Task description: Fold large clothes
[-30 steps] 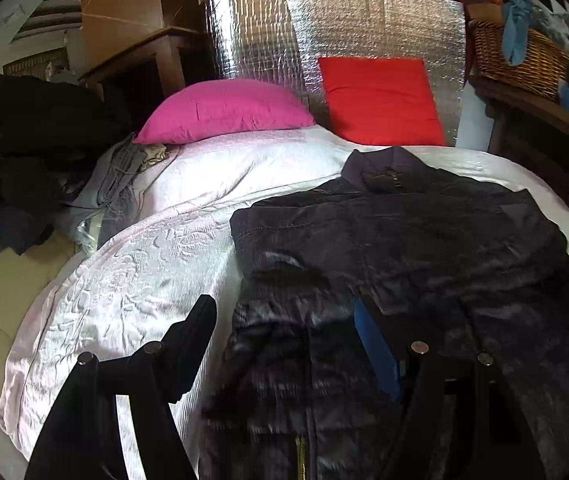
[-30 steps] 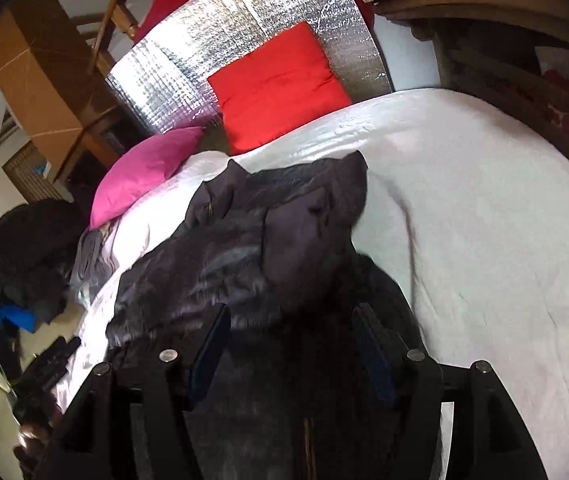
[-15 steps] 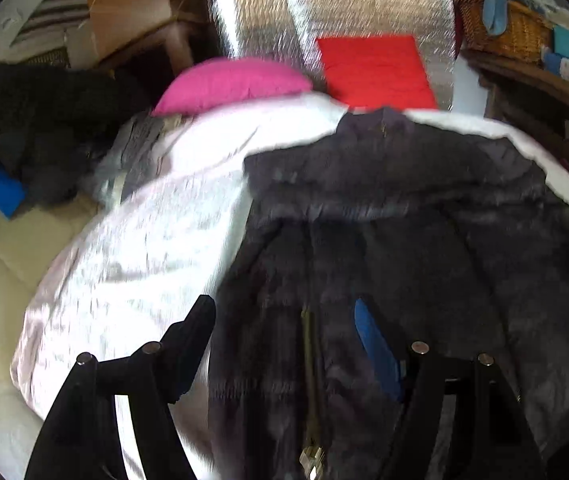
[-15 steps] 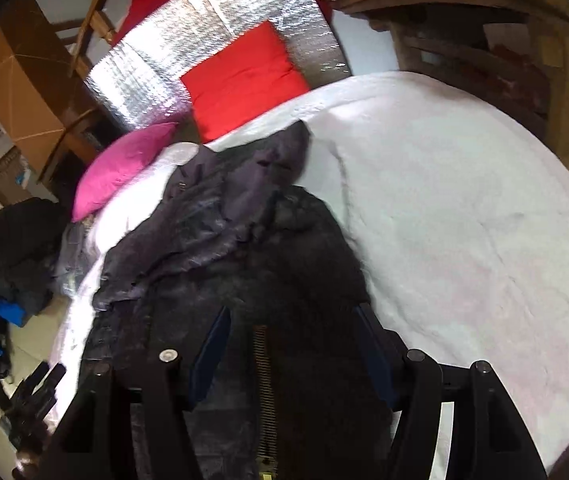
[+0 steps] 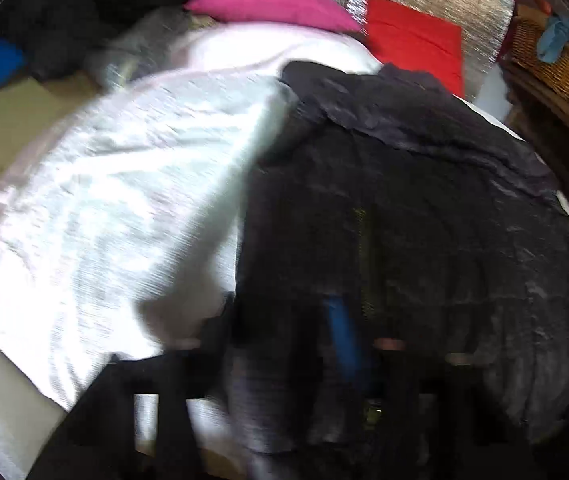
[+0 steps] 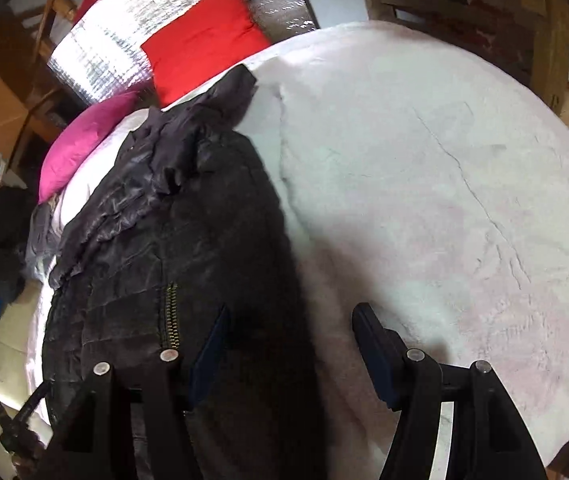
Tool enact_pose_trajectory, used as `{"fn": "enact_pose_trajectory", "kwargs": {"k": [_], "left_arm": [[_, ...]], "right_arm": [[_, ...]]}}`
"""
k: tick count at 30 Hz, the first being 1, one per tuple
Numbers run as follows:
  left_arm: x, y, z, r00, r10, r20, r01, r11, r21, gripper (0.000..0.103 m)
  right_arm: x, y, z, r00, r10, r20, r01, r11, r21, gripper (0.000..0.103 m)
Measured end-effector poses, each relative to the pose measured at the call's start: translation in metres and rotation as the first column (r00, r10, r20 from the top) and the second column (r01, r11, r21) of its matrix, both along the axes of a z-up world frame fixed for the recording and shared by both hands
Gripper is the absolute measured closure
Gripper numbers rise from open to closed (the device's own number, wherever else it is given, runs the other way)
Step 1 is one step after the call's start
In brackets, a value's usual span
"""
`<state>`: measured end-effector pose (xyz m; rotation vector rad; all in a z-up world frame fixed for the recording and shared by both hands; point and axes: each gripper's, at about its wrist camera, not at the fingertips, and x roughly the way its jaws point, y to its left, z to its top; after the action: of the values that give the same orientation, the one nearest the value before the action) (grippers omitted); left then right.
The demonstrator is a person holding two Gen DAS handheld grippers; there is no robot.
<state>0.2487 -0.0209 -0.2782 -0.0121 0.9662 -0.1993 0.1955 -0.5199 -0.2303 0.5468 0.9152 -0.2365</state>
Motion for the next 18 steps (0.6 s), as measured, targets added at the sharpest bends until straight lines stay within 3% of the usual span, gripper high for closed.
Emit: {"fn": "enact_pose_trajectory", "kwargs": {"k": [1,3,8,10,12,18], "left_arm": [[-0.002,-0.002,-0.001,1.0,-0.008,0.016,0.008,1.0,0.016,0.077],[-0.004,-0.005,0.001,0.999,-0.025,0.029,0.024,0.999,0.032,0.082],[-0.007,0.002,0.003,0.999,-0.016,0.04,0.015,1.0,0.02,0.082],[-0.009,0.006,0.003,1.0,-0.002,0.031,0.001,0.999,0.033,0.064],[-0.01,0.007,0.002,0.999,0.006,0.042,-0.009,0.998,0.062,0.051],[-0.026,0.0,0.003,0.996,-0.03,0.08,0.022,0.994,0.103,0.051]], "right_arm": [[0.001,0.005,0.001,1.0,0.014,-0.001,-0.014,0.999,-0.033,0.045],[-0.001,0.012,0.006,0.999,0.034,0.019,-0.033,0.997,-0.068,0.061],[-0.005,0.01,0.007,0.997,0.06,0.041,-0.058,0.997,-0.047,0.062],[-0.004,0.009,0.005,0.997,0.06,0.04,-0.059,0.998,-0.039,0.061],[-0.005,0.009,0.005,0.997,0.063,0.041,-0.061,0.997,-0.036,0.051],[-0.004,0.019,0.006,0.996,0.084,0.035,-0.08,0.993,-0.088,0.049]]}}
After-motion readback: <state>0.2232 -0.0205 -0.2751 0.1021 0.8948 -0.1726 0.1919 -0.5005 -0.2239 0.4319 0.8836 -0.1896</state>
